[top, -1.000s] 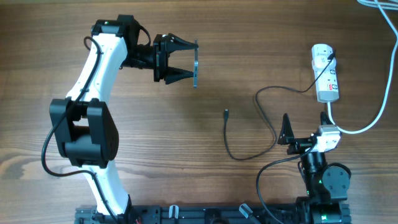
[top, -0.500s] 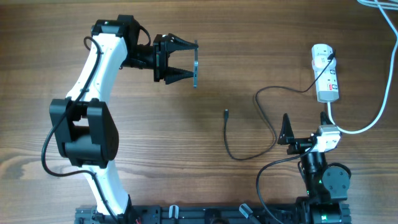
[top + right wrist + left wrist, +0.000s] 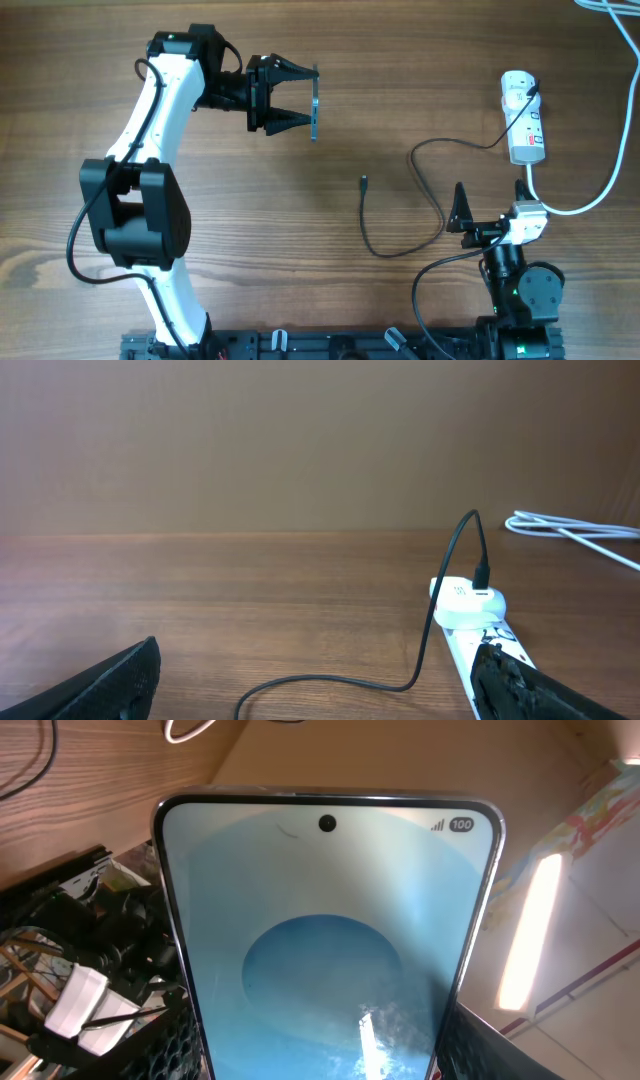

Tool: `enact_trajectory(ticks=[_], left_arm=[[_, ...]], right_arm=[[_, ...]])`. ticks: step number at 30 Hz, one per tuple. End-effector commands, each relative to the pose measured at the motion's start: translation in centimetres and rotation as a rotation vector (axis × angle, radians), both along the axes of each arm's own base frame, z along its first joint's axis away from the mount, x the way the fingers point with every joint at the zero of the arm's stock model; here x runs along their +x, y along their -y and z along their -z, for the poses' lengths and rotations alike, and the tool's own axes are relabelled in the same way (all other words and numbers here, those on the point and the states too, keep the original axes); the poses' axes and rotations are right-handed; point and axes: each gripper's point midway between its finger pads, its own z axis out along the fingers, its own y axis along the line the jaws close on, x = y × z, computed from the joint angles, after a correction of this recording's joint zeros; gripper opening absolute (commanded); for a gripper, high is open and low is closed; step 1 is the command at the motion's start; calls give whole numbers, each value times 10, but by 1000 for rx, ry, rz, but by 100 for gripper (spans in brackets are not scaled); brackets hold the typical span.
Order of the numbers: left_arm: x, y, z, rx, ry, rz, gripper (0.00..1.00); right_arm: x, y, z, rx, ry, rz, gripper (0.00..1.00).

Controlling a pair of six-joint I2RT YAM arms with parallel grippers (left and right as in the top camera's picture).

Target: Plug charger to phone and switch on socket

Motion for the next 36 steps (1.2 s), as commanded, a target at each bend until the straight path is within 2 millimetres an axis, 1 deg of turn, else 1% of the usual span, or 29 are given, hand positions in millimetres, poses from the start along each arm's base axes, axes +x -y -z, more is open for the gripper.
enact_trajectory(ticks=[1,20,27,29,30,31,32,34,36], left_arm=[[-1,-2,-28,-60,50,-11,65],[-1,-2,-28,-60,49,-11,65],[-3,-2,-29,-58,22,-12,65],[-3,-2,-29,-58,21,-12,65],[-3,-2,-29,-58,21,-12,65],[-3,-2,-29,-58,21,-12,65],[-3,-2,-29,-58,21,-12,65],[-3,-2,-29,-58,21,-12,65],[-3,-2,-29,-58,21,-12,66]], right_arm=[[0,0,-2,-12,12,0,100],[0,0,-2,-12,12,0,100],[0,0,-2,-12,12,0,100],[-1,-1,-8,-9,35,-1,100],[-1,-2,-13,11,53,-10,100],[-2,-12,-18,88,67,-70,100],[-5,-28,-18,206,46,-167,100],[-9,-42,-18,370,7,-255,100],[-14,-57,-19,668,-79,-350,100]])
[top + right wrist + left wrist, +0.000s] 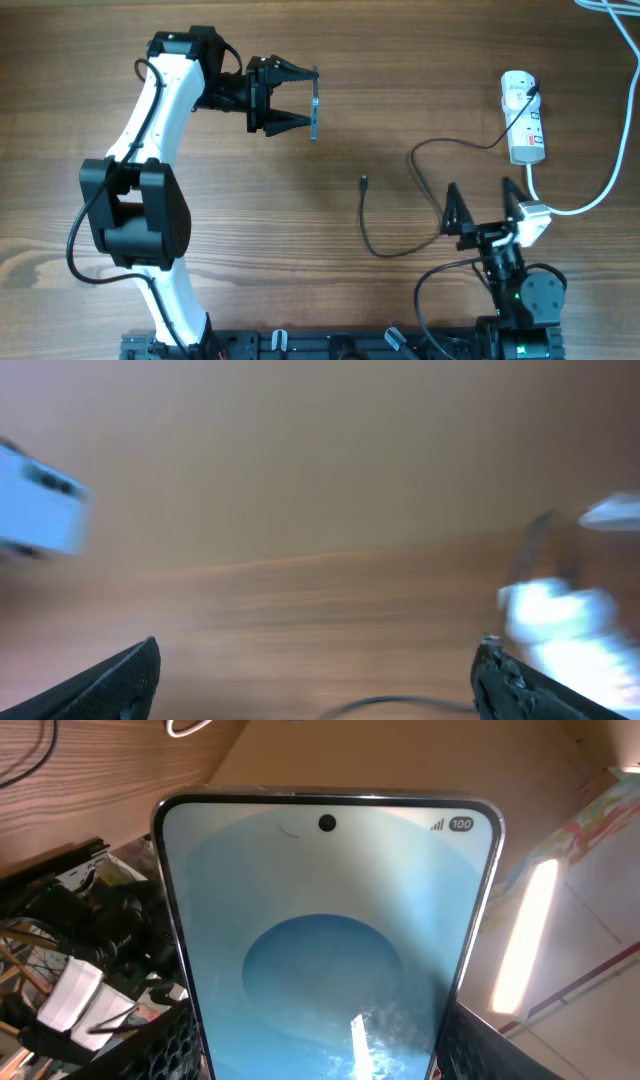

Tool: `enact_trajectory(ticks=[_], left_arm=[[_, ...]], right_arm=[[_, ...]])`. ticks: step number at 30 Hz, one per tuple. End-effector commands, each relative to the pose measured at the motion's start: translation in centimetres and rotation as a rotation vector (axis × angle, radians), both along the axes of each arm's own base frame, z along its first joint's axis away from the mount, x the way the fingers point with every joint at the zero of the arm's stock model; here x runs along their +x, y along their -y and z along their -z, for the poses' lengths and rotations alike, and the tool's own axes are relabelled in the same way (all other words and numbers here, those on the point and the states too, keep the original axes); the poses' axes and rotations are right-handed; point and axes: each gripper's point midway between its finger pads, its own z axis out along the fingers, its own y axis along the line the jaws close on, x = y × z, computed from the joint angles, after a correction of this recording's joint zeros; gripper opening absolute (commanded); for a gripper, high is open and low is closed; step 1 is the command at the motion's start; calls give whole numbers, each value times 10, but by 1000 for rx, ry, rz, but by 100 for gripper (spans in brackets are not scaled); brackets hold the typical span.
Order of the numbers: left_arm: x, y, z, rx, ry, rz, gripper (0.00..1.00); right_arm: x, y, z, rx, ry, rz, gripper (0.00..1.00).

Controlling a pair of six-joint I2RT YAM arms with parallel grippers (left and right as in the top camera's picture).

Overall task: Plug charger to phone and switch on socket
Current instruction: 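Raise the right arm and move its gripper toward the cable plug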

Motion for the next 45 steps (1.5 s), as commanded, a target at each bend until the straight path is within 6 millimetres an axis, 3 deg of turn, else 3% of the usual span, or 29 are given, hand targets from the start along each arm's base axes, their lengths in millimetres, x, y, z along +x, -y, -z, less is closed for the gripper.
enact_trajectory(ticks=[1,3,6,9,12,15,20,24,26,30,34,41,45], left_arm=[[-1,-2,-28,-60,48,-13,65],[-1,-2,-28,-60,48,-13,66],[-1,-2,-28,-61,50,-13,66],[-1,-2,-28,-61,53,-13,65],[-1,-2,-28,-61,52,-13,65],[-1,-2,-28,-61,52,-13,66],[-1,-2,-28,-61,52,-13,65],[-1,-2,-28,-61,53,-13,65],[-1,-2,-28,-61,53,-13,65],[-1,-2,-28,-58,53,-12,65],[-1,-2,-28,-58,52,-12,65],[-1,-2,-28,-58,53,-12,65],[-1,-2,-28,-58,53,-12,65]], right_arm=[[-13,-38,-3,576,-174,-260,100],[-19,-47,-18,700,-179,-345,100],[-43,-61,-70,591,39,-516,100],[-66,-63,-114,525,219,-580,100],[-79,-64,-148,471,277,-594,100],[-83,-73,-174,291,265,-579,100],[-67,-82,-191,102,129,-568,100],[-52,-99,-211,14,-27,-683,100],[-50,-109,-221,43,-50,-779,100],[-39,-124,-217,366,-325,-931,100],[-45,-134,-222,298,-295,-1103,95],[-31,-129,-225,327,-274,-1007,95],[-4,-116,-202,362,-334,-822,96]])
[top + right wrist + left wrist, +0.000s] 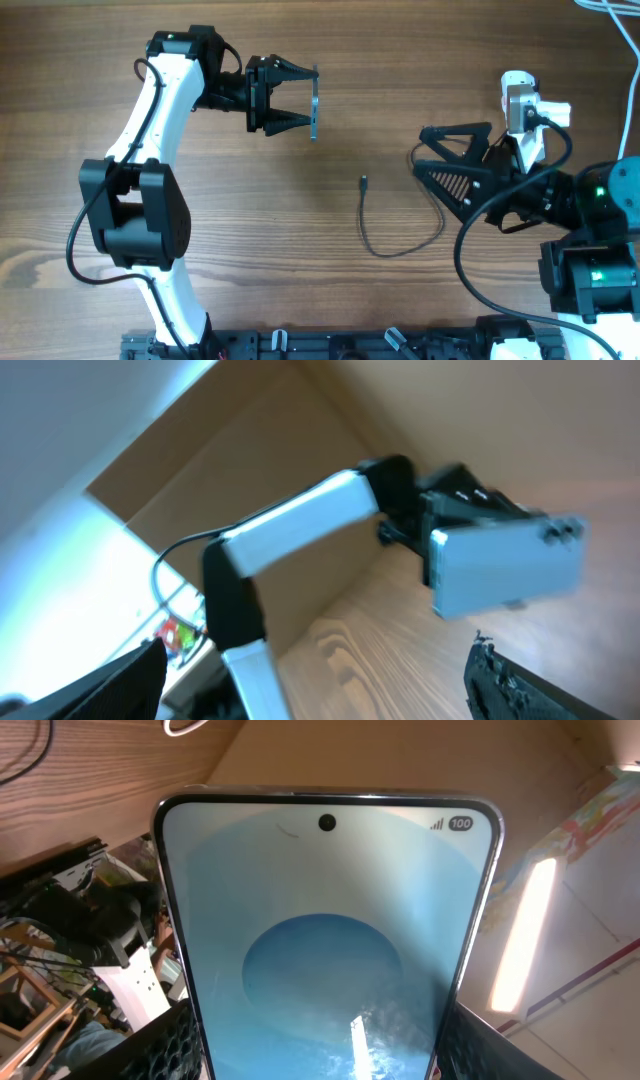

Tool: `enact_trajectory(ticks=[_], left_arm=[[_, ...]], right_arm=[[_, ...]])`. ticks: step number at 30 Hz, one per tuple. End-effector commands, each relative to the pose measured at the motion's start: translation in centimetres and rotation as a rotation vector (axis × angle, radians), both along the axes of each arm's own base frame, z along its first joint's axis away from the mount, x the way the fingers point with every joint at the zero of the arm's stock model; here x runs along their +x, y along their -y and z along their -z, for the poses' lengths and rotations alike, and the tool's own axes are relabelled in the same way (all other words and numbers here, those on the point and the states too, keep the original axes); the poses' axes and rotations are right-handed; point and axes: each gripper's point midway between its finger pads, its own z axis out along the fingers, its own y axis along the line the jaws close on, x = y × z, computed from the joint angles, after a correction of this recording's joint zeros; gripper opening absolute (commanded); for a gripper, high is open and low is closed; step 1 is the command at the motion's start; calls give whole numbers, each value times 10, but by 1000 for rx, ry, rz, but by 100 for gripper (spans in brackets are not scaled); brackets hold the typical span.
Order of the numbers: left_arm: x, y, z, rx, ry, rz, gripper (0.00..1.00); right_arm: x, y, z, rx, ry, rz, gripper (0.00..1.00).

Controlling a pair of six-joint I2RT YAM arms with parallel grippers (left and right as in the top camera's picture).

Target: Plug charger to phone and switch on socket

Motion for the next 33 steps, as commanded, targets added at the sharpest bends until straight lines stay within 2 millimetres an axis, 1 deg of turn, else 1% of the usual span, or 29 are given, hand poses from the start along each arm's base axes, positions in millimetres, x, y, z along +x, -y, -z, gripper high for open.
enact_trajectory(ticks=[1,2,3,4,6,9,13,15,16,19,20,24,26,29,31,32,33], left_arm=[[-1,-2,-26,-54,52,-11,65],[-1,-2,-26,-54,52,-11,65],[-1,-2,-26,-54,52,-11,66],[-1,-2,-26,-54,52,-11,65],[-1,-2,-26,-54,51,-11,65],[-1,-2,-26,-54,52,-11,65],[-1,-2,-26,-54,52,-11,66],[-1,-2,-26,-54,52,-11,65],[-1,-2,-26,-54,55,-11,66],[-1,-2,-26,-54,59,-11,65],[-1,-2,-26,-54,58,-11,65],[-1,-2,-26,-54,59,-11,65],[-1,-2,-26,-54,59,-11,65],[-1,-2,-26,-54,59,-11,65],[-1,-2,-26,-54,59,-11,65],[-1,-2,-26,-54,59,-11,65],[-1,-2,-26,-54,59,-11,65]], right_arm=[[28,16,22,-48,-75,200,96],[36,23,37,-76,-130,264,96],[45,32,58,-114,-211,341,96],[49,37,72,-141,-265,374,96],[50,40,93,-181,-346,387,97],[50,39,105,-206,-381,374,97],[46,29,108,-242,-350,330,97],[45,26,115,-283,-354,348,97],[45,26,120,-304,-369,365,97],[42,35,151,-437,-446,470,97],[40,37,158,-473,-459,490,97],[35,30,178,-560,-507,484,97],[33,25,189,-585,-573,466,97],[31,24,198,-647,-652,442,97],[28,25,203,-698,-727,425,99],[27,24,202,-706,-745,413,99],[28,18,200,-705,-746,377,100]])
